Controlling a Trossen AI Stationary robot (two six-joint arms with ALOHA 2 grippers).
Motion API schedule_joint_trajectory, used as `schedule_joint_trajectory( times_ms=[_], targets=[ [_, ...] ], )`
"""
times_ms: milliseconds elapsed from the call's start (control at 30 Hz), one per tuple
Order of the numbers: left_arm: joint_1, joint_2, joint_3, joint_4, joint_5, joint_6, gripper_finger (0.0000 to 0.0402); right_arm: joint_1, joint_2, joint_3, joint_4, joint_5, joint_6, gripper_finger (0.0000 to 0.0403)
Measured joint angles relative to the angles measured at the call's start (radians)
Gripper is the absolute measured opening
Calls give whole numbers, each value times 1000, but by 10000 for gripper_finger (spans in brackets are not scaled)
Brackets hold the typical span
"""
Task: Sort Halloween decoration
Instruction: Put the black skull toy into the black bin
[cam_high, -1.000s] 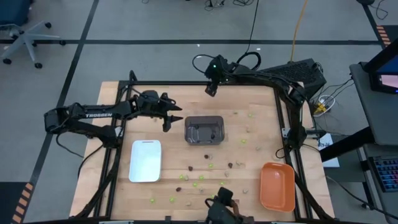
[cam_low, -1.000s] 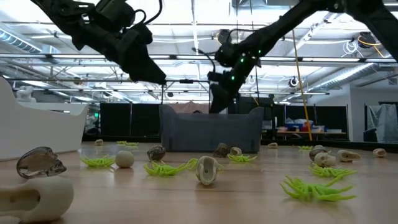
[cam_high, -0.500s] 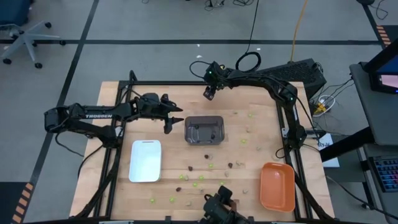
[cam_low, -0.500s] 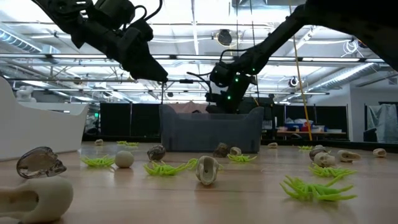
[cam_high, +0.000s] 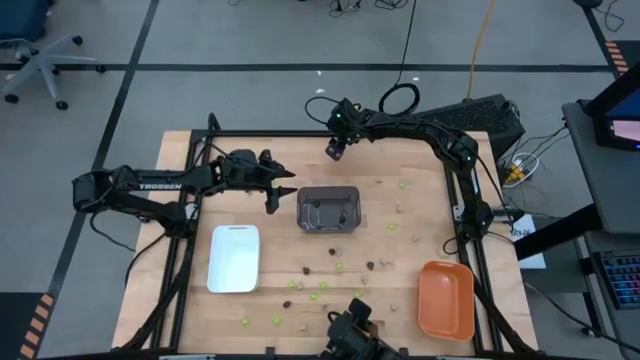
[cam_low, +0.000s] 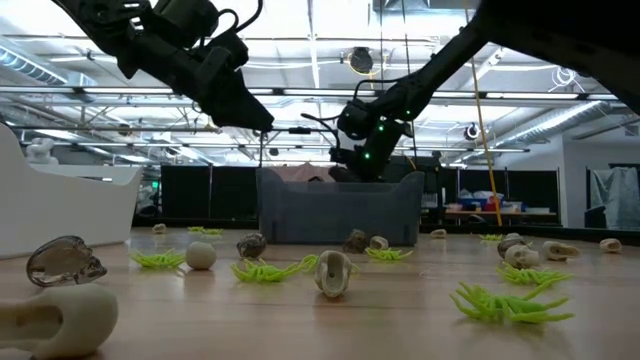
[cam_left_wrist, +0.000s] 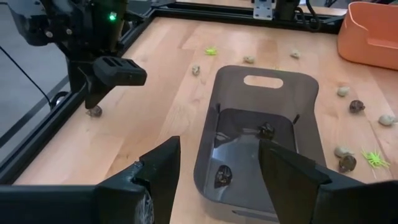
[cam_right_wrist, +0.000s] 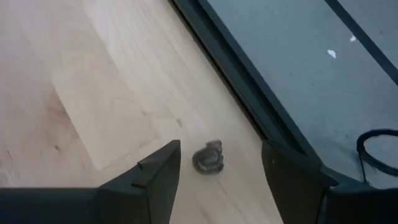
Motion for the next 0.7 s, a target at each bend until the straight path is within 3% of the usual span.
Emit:
schedule_joint_trajectory(
  times_ms=[700],
  targets=[
    [-29,0,1,15,-13,-26,215,-4,77,0,15,-56,-96,210]
  ],
)
